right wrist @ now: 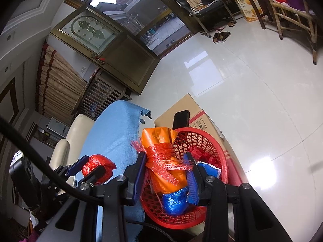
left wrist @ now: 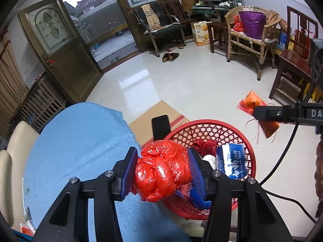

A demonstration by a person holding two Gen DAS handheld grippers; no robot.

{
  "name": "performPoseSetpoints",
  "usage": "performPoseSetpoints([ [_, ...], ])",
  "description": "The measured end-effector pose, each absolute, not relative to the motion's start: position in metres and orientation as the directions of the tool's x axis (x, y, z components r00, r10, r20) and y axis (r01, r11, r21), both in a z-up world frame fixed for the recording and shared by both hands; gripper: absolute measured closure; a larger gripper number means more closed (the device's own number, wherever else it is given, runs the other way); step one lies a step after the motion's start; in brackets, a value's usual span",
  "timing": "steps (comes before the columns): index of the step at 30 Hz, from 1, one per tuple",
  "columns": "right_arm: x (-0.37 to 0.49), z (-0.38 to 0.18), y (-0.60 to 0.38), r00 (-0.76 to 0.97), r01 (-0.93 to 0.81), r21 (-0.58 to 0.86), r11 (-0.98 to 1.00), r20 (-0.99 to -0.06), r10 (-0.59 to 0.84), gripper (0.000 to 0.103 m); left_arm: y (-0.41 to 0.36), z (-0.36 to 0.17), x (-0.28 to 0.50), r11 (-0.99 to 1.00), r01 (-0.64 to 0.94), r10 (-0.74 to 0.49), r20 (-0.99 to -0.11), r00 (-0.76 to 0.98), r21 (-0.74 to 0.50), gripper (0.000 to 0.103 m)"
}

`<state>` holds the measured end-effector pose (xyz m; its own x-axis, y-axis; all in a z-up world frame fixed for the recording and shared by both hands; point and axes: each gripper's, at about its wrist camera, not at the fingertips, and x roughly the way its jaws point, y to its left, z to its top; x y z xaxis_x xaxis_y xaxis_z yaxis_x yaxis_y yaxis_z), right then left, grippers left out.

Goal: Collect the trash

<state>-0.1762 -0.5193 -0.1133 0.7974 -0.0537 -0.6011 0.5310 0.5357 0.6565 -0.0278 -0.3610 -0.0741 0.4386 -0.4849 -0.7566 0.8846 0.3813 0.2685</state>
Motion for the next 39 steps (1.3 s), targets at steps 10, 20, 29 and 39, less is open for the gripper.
performPoseSetpoints([
  [10,-0.179,-0.13,-0.524,0.799,0.537,0.687,0.489,-0.6,-0.035,0.062,-0.36,-0.079,-0.025,0.336,0.927,-0.529,-0.781,0.332,0.166,0.042],
  [20,-0.166,-0.129,-0.514,0.78,0.545,0.662,0.514,-0.625,-0.022,0.062,-0.329,-0.065,-0.019,0.377,0.908,-0.56,-0.736,0.381,0.184,0.029],
  [29,-0.135,-0.103,-0.474,0.767,0.501,0.596,0.628,-0.641,-0.004,0.058,-0.273,-0.036,0.003,0.537,0.821,-0.526,-0.684,0.506,0.194,0.027],
  [39,-0.092,-0.058,-0.401,0.774,0.401,0.476,0.782,-0.633,-0.012,0.05,-0.187,-0.006,0.029,0.743,0.622,-0.395,-0.59,0.704,0.245,0.018],
])
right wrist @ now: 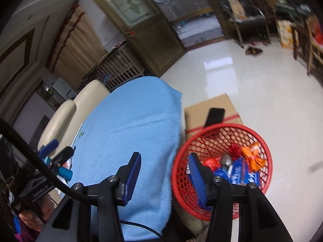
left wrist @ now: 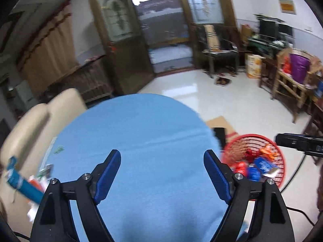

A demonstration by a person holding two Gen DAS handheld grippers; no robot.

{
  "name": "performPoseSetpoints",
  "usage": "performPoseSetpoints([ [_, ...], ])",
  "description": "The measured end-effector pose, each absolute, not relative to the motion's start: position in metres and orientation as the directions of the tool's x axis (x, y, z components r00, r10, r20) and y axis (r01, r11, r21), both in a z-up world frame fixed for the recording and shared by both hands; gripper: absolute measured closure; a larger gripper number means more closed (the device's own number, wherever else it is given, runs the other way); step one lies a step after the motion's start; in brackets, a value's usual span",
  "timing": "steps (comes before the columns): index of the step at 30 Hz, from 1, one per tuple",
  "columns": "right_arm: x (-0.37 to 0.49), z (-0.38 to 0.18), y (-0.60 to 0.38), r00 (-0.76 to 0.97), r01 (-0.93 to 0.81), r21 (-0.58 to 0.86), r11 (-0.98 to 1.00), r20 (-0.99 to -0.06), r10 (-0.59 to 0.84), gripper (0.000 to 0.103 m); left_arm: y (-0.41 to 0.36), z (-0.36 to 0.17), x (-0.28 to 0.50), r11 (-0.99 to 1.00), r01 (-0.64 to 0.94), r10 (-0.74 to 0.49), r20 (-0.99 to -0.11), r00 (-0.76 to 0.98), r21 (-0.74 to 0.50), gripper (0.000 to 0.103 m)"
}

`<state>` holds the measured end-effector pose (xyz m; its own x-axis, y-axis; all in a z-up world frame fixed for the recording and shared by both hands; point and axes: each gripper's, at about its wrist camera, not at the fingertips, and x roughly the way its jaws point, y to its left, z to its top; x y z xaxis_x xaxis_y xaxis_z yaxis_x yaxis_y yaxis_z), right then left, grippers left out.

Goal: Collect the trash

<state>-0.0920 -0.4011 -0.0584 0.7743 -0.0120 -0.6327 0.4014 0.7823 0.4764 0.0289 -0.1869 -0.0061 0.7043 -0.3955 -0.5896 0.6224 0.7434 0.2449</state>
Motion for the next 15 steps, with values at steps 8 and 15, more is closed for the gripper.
performPoseSetpoints([
  [8,-0.064,-0.019,-0.325,0.804,0.298,0.339,0.892,-0.592,-0.044,0.047,-0.12,0.015,0.036,0.85,0.467,-0.288,-0.526,0.8,0.245,0.018],
  [15,-0.042,0.0,-0.268,0.824,0.21,0.279,0.937,-0.566,-0.016,0.045,-0.074,0.029,0.026,0.901,0.36,-0.212,-0.481,0.851,0.24,0.018],
])
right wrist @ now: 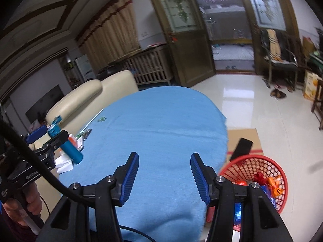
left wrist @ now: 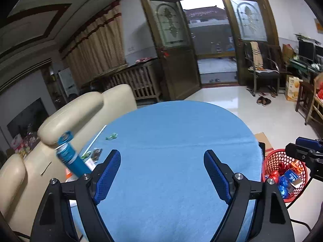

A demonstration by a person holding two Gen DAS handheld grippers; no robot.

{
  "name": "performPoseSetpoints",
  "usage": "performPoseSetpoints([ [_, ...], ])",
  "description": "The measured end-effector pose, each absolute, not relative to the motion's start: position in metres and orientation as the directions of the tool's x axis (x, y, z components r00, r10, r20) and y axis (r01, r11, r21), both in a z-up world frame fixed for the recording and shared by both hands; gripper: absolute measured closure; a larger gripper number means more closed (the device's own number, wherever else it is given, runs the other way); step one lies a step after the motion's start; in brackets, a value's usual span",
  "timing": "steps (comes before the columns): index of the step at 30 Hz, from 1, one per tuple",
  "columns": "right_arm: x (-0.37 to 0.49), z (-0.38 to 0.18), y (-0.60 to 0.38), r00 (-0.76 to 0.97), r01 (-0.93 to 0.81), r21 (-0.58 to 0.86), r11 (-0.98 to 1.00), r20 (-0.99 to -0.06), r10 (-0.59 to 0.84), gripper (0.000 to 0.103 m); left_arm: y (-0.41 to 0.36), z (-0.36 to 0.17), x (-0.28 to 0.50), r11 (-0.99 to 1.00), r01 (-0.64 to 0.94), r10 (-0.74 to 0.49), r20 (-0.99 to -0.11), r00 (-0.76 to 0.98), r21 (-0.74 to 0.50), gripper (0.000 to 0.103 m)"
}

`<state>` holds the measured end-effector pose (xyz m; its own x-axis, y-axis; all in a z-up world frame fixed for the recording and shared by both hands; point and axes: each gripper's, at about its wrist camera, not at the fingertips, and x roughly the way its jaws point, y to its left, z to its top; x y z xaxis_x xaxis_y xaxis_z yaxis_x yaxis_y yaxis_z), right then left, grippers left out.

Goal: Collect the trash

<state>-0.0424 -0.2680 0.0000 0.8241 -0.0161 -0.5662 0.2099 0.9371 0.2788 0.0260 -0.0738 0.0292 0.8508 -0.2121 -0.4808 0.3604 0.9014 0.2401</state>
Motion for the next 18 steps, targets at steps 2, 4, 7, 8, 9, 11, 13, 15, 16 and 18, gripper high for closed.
performPoseSetpoints([
  [2,-0.037,0.006,-0.257,0.831,0.194,0.268,0.944,-0.557,-0.012,0.044,-0.064,0.032,0.026,0.909,0.343,-0.2,-0.476,0.856,0.236,0.018],
  [4,-0.032,0.015,-0.246,0.837,0.186,0.259,0.948,-0.548,-0.014,0.042,-0.053,0.035,0.024,0.918,0.322,-0.184,-0.469,0.864,0.233,0.018],
  [7,-0.026,0.027,-0.235,0.849,0.18,0.256,0.95,-0.528,-0.018,0.037,-0.037,0.037,0.023,0.928,0.296,-0.163,-0.467,0.869,0.226,0.018],
  [8,-0.024,0.031,-0.231,0.851,0.177,0.256,0.95,-0.524,-0.017,0.037,-0.031,0.038,0.022,0.929,0.294,-0.163,-0.466,0.87,0.223,0.018],
  [9,-0.021,0.035,-0.225,0.853,0.173,0.254,0.952,-0.522,-0.015,0.037,-0.026,0.039,0.021,0.933,0.286,-0.159,-0.463,0.872,0.219,0.018],
  [11,-0.017,0.039,-0.218,0.854,0.167,0.243,0.956,-0.52,-0.017,0.036,-0.009,0.041,0.019,0.941,0.267,-0.149,-0.454,0.879,0.209,0.018],
  [13,-0.013,0.042,-0.205,0.854,0.155,0.225,0.962,-0.52,-0.016,0.036,-0.002,0.042,0.017,0.945,0.255,-0.141,-0.448,0.883,0.205,0.018],
  [15,-0.009,0.044,-0.192,0.855,0.145,0.206,0.968,-0.518,-0.018,0.036,0.008,0.043,0.016,0.95,0.24,-0.131,-0.441,0.888,0.201,0.017],
  [16,-0.008,0.046,-0.187,0.857,0.14,0.201,0.969,-0.515,-0.017,0.036,0.013,0.044,0.015,0.952,0.233,-0.126,-0.437,0.891,0.199,0.017],
  [18,-0.006,0.048,-0.175,0.86,0.13,0.196,0.972,-0.509,-0.012,0.036,0.019,0.046,0.013,0.956,0.224,-0.122,-0.433,0.893,0.191,0.017],
])
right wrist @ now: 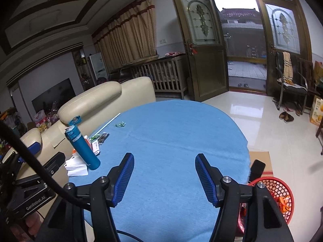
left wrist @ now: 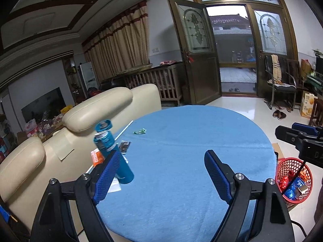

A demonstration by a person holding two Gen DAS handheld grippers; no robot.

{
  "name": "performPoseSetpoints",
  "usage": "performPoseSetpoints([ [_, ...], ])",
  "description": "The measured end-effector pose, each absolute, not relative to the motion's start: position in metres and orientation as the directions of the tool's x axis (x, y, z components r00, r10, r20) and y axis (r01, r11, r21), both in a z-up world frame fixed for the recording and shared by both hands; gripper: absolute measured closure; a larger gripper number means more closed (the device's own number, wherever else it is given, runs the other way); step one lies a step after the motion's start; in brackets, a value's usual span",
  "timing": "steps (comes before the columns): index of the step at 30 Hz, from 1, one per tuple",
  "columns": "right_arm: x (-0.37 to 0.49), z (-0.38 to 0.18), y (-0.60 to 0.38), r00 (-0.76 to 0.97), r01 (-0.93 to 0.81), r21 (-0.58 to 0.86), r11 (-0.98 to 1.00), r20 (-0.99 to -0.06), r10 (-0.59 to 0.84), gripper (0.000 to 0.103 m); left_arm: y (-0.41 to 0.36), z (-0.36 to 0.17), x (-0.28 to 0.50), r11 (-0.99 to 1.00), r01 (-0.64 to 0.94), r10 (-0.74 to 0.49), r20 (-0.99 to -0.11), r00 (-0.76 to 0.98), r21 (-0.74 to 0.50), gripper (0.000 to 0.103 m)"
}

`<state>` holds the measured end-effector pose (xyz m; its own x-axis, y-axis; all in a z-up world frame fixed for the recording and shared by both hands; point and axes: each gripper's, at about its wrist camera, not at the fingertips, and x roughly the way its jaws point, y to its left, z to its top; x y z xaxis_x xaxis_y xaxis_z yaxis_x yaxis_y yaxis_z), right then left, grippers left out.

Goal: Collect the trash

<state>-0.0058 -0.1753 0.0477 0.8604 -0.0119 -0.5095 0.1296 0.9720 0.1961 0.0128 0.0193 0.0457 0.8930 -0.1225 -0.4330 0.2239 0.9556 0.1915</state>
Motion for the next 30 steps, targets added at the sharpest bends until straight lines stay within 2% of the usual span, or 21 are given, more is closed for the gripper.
performPoseSetpoints([
  [11,-0.004,0.049,-0.128,0.879,0.107,0.117,0.987,-0.476,-0.039,0.036,0.058,0.052,0.008,0.978,0.137,-0.063,-0.412,0.909,0.154,0.016],
  [30,-0.012,0.041,-0.112,0.885,0.091,0.13,0.987,-0.465,-0.02,0.036,0.08,0.053,-0.006,0.984,0.054,0.017,-0.392,0.92,0.169,0.016],
])
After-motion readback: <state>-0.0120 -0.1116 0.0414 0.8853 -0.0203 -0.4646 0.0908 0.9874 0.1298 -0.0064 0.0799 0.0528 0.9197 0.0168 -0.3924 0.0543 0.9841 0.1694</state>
